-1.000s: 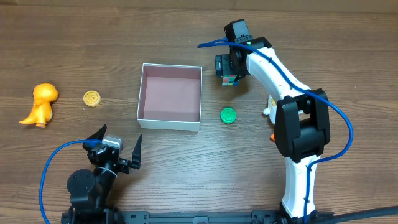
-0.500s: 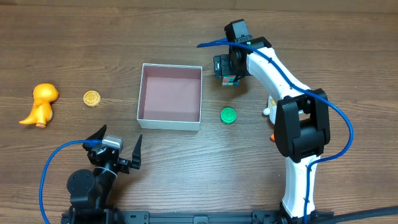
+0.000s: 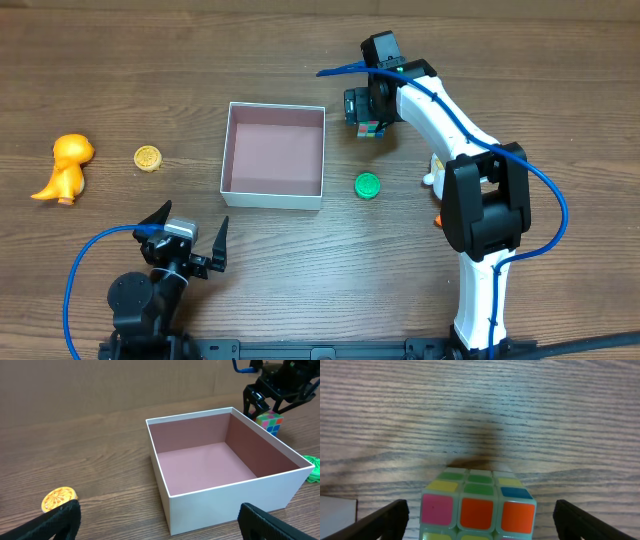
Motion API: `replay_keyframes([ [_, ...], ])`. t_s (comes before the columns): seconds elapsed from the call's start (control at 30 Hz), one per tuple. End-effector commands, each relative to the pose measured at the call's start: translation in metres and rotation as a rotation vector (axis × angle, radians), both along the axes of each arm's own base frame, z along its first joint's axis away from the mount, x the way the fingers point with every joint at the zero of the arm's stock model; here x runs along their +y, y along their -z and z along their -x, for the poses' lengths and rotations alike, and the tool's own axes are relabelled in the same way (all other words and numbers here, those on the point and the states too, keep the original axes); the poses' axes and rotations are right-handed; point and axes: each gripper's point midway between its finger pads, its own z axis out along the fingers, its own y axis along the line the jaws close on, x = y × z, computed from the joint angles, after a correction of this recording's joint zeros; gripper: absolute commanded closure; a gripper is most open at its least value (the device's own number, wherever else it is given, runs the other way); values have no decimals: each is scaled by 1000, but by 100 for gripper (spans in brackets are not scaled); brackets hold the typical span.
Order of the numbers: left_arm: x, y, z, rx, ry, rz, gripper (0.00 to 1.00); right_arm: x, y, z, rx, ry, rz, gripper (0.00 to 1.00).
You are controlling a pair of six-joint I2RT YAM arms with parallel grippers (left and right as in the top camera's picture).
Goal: Pack container
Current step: 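Lower the right gripper onto the Rubik's cube and close on it, then lift the cube with the right gripper and carry it over the box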
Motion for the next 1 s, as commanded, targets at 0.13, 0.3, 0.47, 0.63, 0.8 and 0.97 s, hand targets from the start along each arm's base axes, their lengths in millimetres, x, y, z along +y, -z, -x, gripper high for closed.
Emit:
replay_keyframes([
  [0.13,-2,-1,0,-12,13,-18,0,0,2,0,1,2,-4,23],
  [0.3,-2,-1,0,-12,13,-18,0,0,1,-1,1,2,-4,36],
  [0.47,-2,-1,0,-12,13,-18,0,0,1,-2,-4,2,-5,37],
  [0.63,-2,-1,0,-12,13,-18,0,1,0,-3,-9,3,-7,37],
  [0.8,-2,-1,0,-12,13,-18,0,2,-15,-9,-24,3,-12,43],
  [0.97,-2,-1,0,-12,13,-18,0,5,-32,-15,-47,2,-20,59],
])
